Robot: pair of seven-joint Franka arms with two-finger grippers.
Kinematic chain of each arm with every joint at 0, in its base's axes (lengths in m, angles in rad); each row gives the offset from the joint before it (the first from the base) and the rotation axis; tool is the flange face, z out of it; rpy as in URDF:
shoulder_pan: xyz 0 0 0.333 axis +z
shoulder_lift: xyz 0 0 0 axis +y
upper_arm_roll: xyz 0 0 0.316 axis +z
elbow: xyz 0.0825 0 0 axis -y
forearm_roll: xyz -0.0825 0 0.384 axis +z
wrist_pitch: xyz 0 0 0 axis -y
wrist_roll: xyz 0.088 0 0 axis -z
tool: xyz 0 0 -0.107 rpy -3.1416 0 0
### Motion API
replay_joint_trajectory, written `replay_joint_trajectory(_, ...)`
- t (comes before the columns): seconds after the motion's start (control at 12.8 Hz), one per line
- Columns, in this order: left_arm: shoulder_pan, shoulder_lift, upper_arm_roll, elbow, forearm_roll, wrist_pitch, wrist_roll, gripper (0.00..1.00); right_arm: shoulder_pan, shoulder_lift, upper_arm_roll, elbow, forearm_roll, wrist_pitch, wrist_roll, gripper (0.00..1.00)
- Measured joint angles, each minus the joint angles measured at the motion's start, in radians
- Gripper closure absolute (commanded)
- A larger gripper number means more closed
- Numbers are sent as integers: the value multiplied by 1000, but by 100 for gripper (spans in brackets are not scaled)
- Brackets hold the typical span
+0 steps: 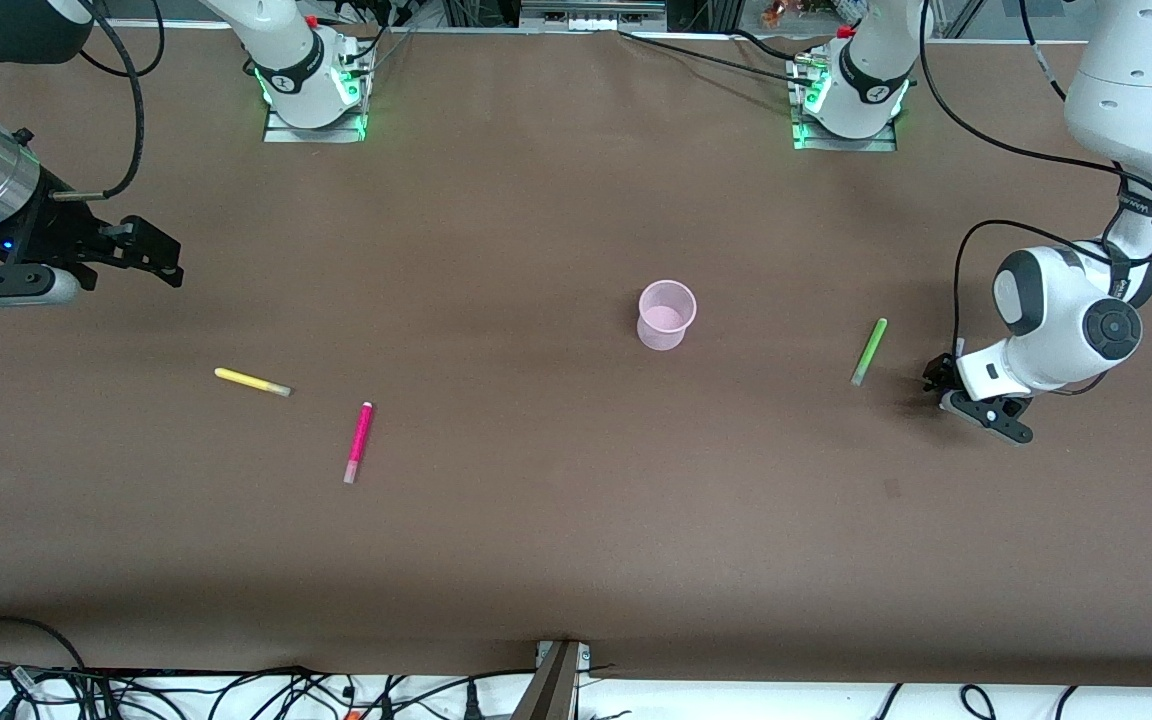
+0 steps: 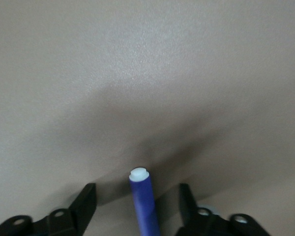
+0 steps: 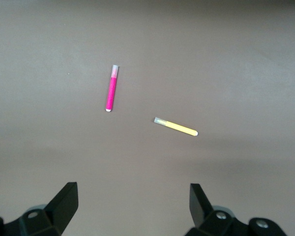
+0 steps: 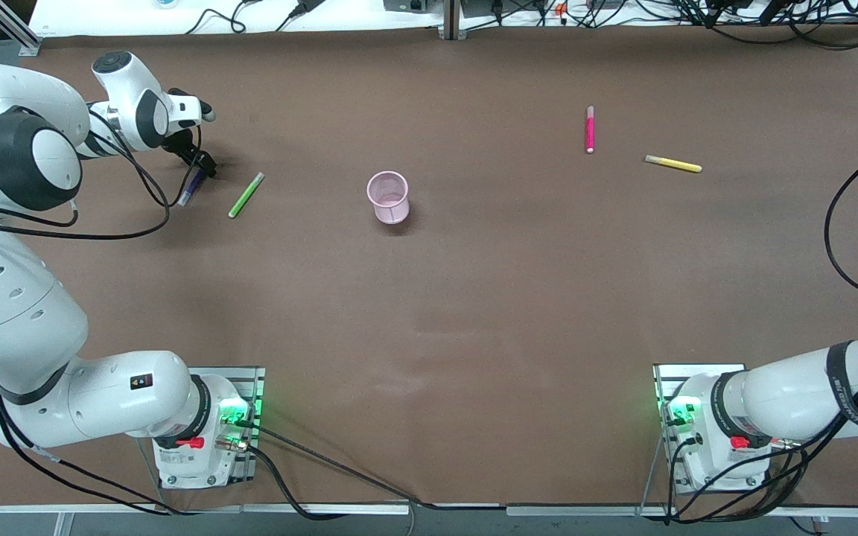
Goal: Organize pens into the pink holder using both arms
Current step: 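Reach the left gripper down to the purple pen and grasp it, then lift the purple pen with the left gripper while the right gripper starts moving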
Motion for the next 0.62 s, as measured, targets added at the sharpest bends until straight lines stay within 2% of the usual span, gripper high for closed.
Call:
replay_joint_trajectory(0.08,0,-3,0,1,0,0,2,94,0,0,0,0,0,0,0,0)
replay_joint_trajectory(0.16,0,-5,-1,1,0,0,4,100,0,0,0,0,0,0,0,0)
replay_joint_trajectory(0.62,0,-8,-5,6,0,-3,14,100,0,0,0,0,0,0,0,0)
